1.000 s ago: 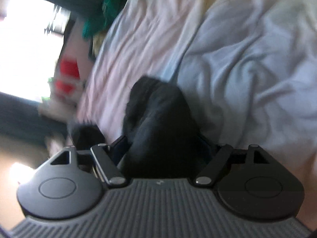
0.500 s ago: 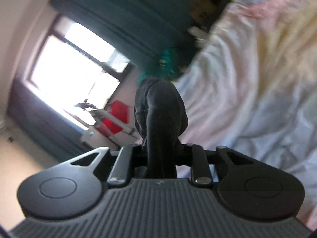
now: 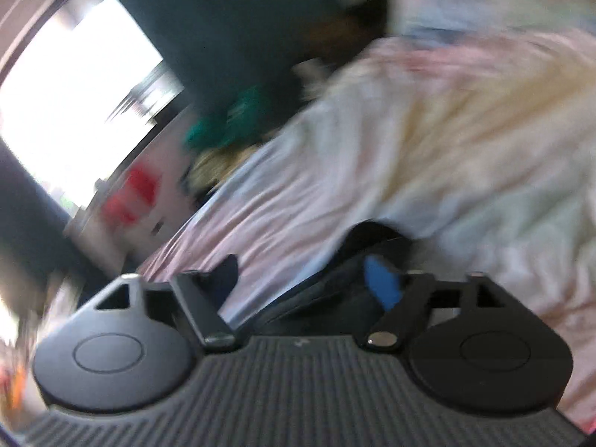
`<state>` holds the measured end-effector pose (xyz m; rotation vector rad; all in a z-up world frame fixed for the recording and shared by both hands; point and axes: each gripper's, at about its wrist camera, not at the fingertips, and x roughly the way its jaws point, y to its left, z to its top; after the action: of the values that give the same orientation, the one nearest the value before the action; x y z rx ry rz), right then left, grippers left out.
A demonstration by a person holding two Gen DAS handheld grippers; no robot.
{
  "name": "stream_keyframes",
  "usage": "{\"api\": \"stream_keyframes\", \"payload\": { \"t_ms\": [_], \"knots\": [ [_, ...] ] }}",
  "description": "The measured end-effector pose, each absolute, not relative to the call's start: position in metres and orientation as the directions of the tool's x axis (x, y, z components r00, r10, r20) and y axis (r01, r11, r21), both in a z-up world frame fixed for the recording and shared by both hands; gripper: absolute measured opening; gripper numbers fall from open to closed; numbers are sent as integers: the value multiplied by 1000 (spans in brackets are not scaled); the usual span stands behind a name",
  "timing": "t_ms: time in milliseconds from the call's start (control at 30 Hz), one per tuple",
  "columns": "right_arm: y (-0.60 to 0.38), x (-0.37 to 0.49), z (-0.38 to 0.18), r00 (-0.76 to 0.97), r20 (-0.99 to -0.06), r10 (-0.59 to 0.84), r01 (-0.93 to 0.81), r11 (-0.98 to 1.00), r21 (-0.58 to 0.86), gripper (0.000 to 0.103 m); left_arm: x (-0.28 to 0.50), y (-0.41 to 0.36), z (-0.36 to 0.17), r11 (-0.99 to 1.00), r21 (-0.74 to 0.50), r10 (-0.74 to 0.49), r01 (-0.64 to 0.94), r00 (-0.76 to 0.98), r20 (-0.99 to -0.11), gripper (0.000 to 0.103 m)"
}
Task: Fold clothes
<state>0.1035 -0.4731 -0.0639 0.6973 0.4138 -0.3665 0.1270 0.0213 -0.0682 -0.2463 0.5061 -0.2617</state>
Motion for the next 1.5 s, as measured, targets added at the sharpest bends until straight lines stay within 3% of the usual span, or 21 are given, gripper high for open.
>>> {"api": "stream_keyframes", "payload": {
  "t_ms": [67, 233, 267, 300, 367, 467, 567, 667, 800, 900, 967, 1000, 1067, 1100, 1167, 1233, 1333, 1500],
  "knots": [
    [-446, 125, -60, 843, -514, -161, 406, 817, 409, 79, 126, 22, -67, 940, -289, -300, 182, 846, -442, 96],
    [-404, 169, -93, 710, -652, -264, 382, 923, 42, 78, 125, 29, -66, 941, -300, -284, 159, 851, -441, 96],
    [-403, 173, -102, 678, -679, -280, 384, 923, 2, 72, 125, 30, -66, 941, -303, -281, 154, 852, -441, 96],
    [-402, 177, -111, 645, -704, -296, 384, 923, -37, 62, 125, 32, -66, 941, -305, -278, 148, 853, -441, 96],
    [-410, 179, -120, 591, -741, -319, 416, 907, -58, 9, 124, 35, -64, 941, -307, -270, 140, 857, -438, 96],
    [-440, 158, -102, 626, -714, -314, 549, 828, 117, 6, 119, 40, -55, 953, -270, -244, 138, 878, -412, 96],
    [-461, 124, -77, 703, -628, -333, 604, 746, 280, 6, 110, 40, -40, 994, -36, -112, 106, 928, -357, 96],
    [-487, 94, -69, 765, -561, -316, 606, 646, 463, 5, 104, 42, -33, 978, 166, -59, 124, 934, -352, 96],
    [-515, 74, -82, 816, -501, -289, 575, 494, 652, 5, 95, 41, -40, 869, 409, -77, 277, 894, -441, 97],
    [-532, 67, -98, 833, -483, -270, 553, 371, 746, 5, 88, 45, -65, 767, 562, 11, 308, 871, -491, 97],
    [-541, 65, -110, 837, -485, -253, 545, 295, 785, 5, 93, 52, -81, 739, 597, 75, 313, 842, -534, 96],
    [-544, 66, -114, 839, -485, -248, 541, 278, 794, 5, 95, 56, -89, 727, 608, 105, 318, 824, -556, 94],
    [-546, 67, -119, 839, -486, -245, 541, 275, 795, 5, 102, 64, -102, 708, 627, 159, 326, 791, -590, 79],
    [-547, 68, -119, 836, -489, -248, 545, 282, 789, 5, 104, 67, -102, 709, 624, 163, 329, 785, -598, 63],
    [-547, 69, -118, 833, -488, -260, 550, 295, 781, 5, 105, 73, -97, 722, 602, 144, 341, 777, -613, 49],
    [-547, 69, -118, 833, -485, -267, 550, 301, 779, 5, 102, 78, -85, 723, 595, 120, 352, 784, -609, 19],
    [-553, 64, -122, 833, -480, -276, 547, 281, 788, 5, 83, 95, -53, 729, 600, 86, 331, 825, -559, 9],
    [-559, 29, -133, 850, -382, -362, 442, 97, 892, 5, 48, 144, -14, 730, 623, 69, 282, 876, -477, 7]
  ]
}}
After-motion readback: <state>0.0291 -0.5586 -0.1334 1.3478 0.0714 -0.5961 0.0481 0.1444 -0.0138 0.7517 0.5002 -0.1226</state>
